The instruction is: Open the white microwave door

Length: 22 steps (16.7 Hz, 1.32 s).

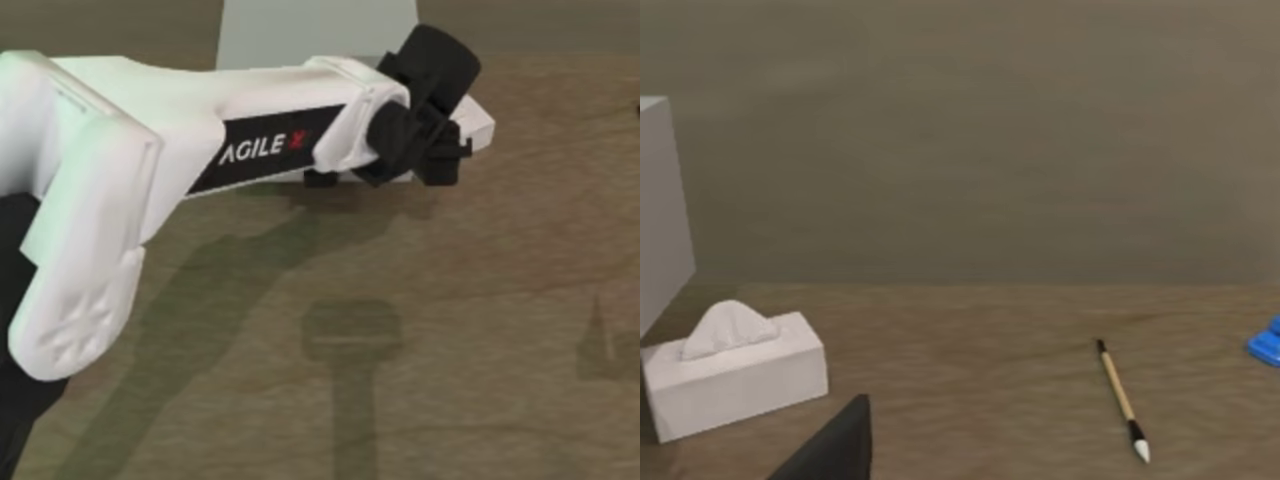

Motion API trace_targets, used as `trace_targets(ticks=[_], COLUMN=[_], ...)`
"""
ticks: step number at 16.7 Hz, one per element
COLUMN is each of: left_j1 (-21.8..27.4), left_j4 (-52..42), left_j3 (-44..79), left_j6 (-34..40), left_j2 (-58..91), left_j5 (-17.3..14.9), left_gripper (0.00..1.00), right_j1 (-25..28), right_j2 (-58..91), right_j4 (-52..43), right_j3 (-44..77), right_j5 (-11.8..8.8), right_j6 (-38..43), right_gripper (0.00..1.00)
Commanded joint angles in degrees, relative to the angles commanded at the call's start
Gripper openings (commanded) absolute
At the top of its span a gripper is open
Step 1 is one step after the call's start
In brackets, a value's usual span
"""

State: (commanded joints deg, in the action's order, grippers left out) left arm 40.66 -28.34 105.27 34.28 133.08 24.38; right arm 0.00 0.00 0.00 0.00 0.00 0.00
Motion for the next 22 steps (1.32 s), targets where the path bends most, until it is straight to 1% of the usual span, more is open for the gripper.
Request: trace_targets(ticks=[6, 7, 14, 15, 22], left_j1=[0.0, 0.0, 0.0, 2.28, 2.19], left_j4=[0.0, 0.0, 0.0, -0.42, 2.36], left_j3=[0.0, 0.0, 0.0, -2.74, -7.99], left_j6=[0.0, 0.0, 0.0, 0.11, 2.05], left_j2=[0.0, 0.0, 0.0, -1.23, -4.76], left_j5=[0.0, 0.0, 0.0, -0.63, 1.28], left_gripper=[0.02, 0.0, 0.0, 0.0, 0.0], right_j1=[0.0, 0.0, 0.0, 0.0, 0.0], right_j2=[0.0, 0.0, 0.0, 0.0, 0.0], right_j4=[0.0, 0.0, 0.0, 0.0, 0.0], right_j3=[0.0, 0.0, 0.0, 0.0, 0.0], right_j5=[0.0, 0.0, 0.0, 0.0, 0.0], right_j6=[0.0, 0.0, 0.0, 0.0, 0.0], right_gripper=[1.0, 1.0, 1.0, 1.0, 1.0])
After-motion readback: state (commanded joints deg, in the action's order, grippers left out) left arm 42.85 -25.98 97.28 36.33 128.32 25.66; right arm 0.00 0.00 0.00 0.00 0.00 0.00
